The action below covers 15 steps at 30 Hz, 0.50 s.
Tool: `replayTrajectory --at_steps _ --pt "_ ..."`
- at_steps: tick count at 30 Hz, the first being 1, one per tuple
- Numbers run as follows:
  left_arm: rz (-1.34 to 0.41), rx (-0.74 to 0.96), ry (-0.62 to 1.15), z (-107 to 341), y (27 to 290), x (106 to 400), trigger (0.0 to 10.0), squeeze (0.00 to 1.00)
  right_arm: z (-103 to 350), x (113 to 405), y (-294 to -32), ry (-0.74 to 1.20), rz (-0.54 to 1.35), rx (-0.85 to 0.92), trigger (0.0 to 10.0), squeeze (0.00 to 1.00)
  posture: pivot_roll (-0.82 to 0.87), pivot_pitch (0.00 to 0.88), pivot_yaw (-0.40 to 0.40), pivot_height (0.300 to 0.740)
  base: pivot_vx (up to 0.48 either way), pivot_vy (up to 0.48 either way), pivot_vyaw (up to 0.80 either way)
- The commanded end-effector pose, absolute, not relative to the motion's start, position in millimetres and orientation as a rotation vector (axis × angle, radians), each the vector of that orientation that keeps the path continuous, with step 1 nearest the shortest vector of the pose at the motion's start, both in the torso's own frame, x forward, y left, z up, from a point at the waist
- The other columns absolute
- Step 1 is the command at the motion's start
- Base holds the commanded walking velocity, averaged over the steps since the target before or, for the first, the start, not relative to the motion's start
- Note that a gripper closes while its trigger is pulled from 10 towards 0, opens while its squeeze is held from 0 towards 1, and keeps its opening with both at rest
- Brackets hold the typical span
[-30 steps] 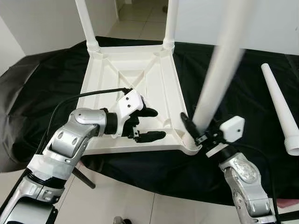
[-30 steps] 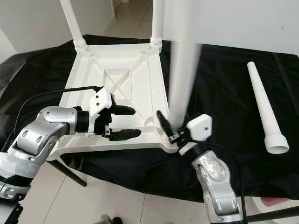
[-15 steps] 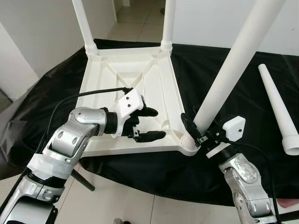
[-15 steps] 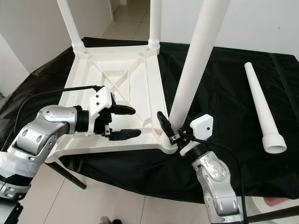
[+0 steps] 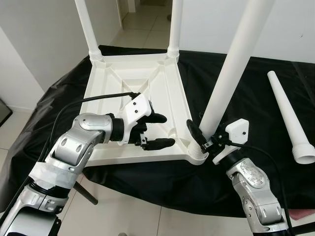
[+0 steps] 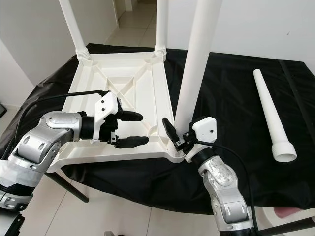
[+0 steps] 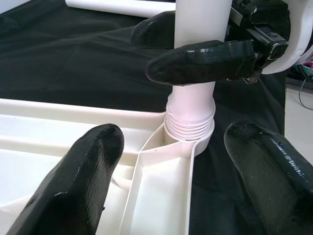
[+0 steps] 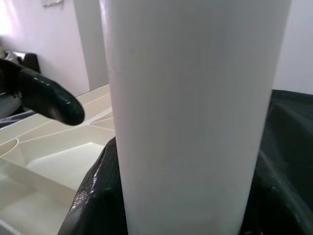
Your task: Building children table
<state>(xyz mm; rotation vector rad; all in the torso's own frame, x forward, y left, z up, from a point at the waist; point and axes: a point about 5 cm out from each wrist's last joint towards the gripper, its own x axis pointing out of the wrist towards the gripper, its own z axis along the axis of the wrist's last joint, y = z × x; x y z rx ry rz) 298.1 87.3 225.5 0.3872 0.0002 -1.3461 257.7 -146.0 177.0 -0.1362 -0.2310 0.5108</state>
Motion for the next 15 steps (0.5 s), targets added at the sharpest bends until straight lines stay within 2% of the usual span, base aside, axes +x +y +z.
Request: replayTrajectory --at_steps 1,15 --pt "-1.330 0.405 0.011 225 91 299 10.0 0.00 87 245 -168 0.309 0.447 -0.129 10.0 0.00 -0.12 0.161 0.117 0.740 0.000 0.000 0.00" --pt "-1.320 0.405 0.008 227 92 300 10.0 0.00 76 244 -170 0.362 0.340 -0.083 10.0 0.00 -0.12 0.165 0.119 0.740 0.000 0.000 0.00"
